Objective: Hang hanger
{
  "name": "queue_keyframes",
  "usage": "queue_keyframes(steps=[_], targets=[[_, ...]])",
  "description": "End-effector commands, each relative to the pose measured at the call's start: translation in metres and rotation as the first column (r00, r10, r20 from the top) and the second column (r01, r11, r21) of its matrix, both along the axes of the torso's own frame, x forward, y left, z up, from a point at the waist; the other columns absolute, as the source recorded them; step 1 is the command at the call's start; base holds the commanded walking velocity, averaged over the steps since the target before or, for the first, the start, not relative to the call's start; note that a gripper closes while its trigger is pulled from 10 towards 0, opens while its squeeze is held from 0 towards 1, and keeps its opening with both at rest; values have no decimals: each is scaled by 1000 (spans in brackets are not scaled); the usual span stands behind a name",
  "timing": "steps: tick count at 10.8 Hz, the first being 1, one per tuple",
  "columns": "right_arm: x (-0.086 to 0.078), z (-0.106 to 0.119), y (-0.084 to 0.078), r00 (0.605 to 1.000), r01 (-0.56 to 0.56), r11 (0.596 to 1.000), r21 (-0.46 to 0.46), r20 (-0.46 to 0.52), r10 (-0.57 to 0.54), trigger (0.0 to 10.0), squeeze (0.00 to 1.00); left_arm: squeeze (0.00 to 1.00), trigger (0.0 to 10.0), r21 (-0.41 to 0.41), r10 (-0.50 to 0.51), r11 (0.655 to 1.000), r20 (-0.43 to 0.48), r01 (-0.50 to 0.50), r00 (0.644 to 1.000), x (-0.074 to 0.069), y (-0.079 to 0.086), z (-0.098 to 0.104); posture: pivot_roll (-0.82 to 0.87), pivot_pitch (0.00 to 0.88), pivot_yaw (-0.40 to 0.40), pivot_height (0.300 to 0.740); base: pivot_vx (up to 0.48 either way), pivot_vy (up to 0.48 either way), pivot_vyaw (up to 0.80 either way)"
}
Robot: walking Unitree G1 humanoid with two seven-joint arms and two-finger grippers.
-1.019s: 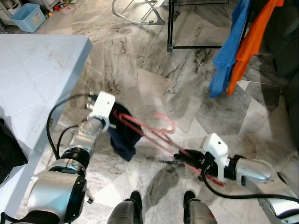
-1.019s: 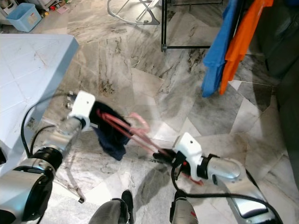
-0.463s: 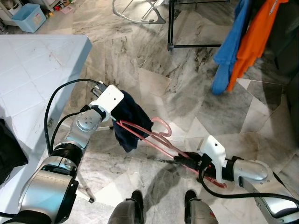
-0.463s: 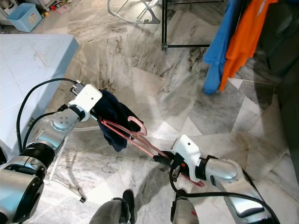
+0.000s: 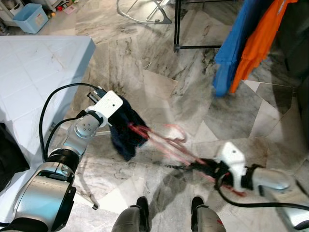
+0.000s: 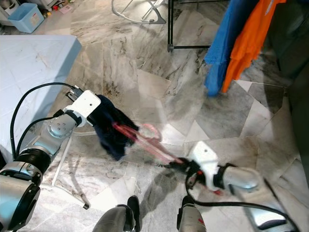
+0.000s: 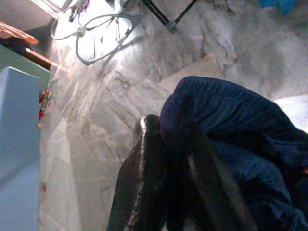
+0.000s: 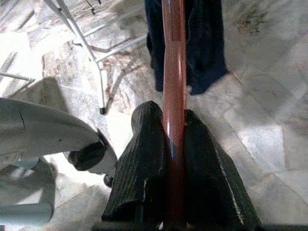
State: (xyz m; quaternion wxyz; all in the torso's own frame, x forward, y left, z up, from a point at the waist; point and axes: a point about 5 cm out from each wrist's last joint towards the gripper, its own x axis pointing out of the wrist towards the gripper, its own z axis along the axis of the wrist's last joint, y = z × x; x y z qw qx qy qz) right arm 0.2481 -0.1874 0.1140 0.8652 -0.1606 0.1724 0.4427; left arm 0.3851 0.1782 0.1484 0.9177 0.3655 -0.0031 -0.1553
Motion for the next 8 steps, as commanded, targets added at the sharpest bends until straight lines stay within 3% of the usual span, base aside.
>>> queue_keyframes(steps=[1, 3, 4, 7, 8], targets=[[-1, 5, 4, 1000, -20, 1000, 15, 21, 20, 10000, 0, 0, 10000, 12, 14, 1000, -19, -14, 1000, -3, 8, -6, -176, 314, 169, 740, 0, 0, 0], [2, 3, 7, 1000, -17, 1000, 18, 23, 17, 10000, 0, 0, 10000, -22, -111, 994, 4, 111, 994, -5, -10, -1, -170, 313, 169, 740, 0, 0, 0], [3, 0, 9, 1000, -21, 1000, 14, 23, 20, 10000, 0, 0, 10000, 22, -202, 979, 11, 201, 979, -9, -19, -1, -166, 315, 168, 740, 0, 0, 0], [9, 1, 10, 999, -2, 1000, 8, 44, 2, 10000, 0, 0, 10000, 29, -284, 959, 22, 283, 959, -16, -19, 0, -159, 312, 170, 740, 0, 0, 0], [8, 2, 9, 999, -4, 1000, 13, 46, 3, 10000, 0, 0, 10000, 43, -239, 970, 12, 238, 971, -16, -9, -2, -155, 312, 169, 740, 0, 0, 0]])
